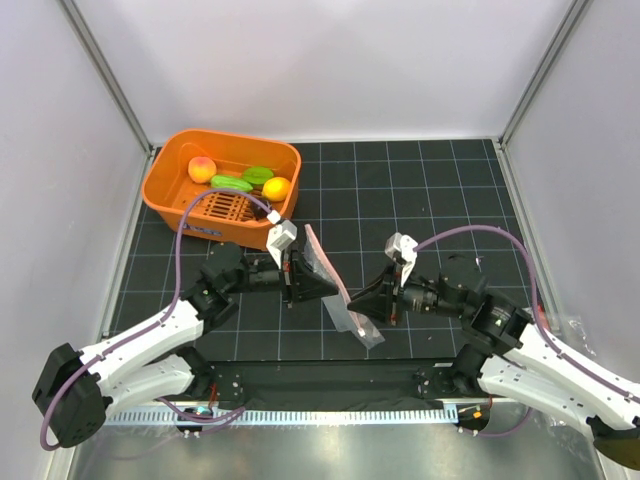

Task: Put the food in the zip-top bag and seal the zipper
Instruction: Open the zipper of the food storage bag.

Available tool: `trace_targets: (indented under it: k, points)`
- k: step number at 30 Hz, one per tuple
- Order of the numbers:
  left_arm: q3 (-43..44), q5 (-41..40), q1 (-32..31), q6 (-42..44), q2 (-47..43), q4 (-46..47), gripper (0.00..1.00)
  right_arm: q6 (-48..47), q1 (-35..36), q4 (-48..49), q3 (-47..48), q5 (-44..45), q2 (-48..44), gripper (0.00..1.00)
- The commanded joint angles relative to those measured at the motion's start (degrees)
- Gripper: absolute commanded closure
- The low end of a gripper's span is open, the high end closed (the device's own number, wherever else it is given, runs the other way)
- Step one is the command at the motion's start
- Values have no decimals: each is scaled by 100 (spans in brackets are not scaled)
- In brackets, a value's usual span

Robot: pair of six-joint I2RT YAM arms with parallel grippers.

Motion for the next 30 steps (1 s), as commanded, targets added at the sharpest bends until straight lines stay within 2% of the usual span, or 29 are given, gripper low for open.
trace_targets:
  k: [1,9,16,30]
  points:
    - [166,-40,-16,95,-40,73,100,32,39,251,67,5,51,73]
    - [174,-5,-16,86,-40,100,100,14,39,172,67,305,-81,75]
    - [174,101,-68,78,-22,170,100,23,39,111,76,551,-107,81]
    - [218,-110,-95,165,22,-67,100,14,92,286,93,120,271,82]
